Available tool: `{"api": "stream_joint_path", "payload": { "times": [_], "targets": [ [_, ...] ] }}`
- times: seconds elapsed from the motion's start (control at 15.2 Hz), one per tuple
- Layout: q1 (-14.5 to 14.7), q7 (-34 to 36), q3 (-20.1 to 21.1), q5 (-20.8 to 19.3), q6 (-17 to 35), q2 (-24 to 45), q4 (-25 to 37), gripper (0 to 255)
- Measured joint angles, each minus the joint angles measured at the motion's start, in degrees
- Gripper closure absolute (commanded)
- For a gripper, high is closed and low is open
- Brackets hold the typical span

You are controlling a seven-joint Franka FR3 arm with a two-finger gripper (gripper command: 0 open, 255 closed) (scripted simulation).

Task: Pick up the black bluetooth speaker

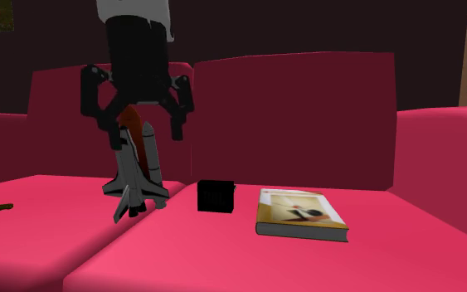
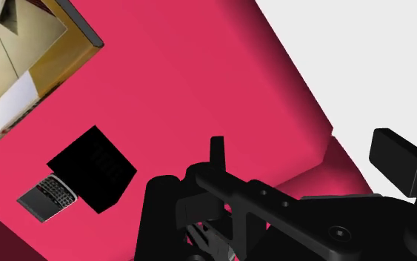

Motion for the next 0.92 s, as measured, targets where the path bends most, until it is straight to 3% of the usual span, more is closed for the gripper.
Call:
{"api": "stream_joint_path", "payload": {
  "times": [0.46,0.92],
  "targets": [
    [-0.49,-9.32,-6.08,3.61,4.92,15.37,10.17,0],
    [-2.68,-19.39,-9.50,11.07,6.95,31.67,22.87,0]
  ]
}}
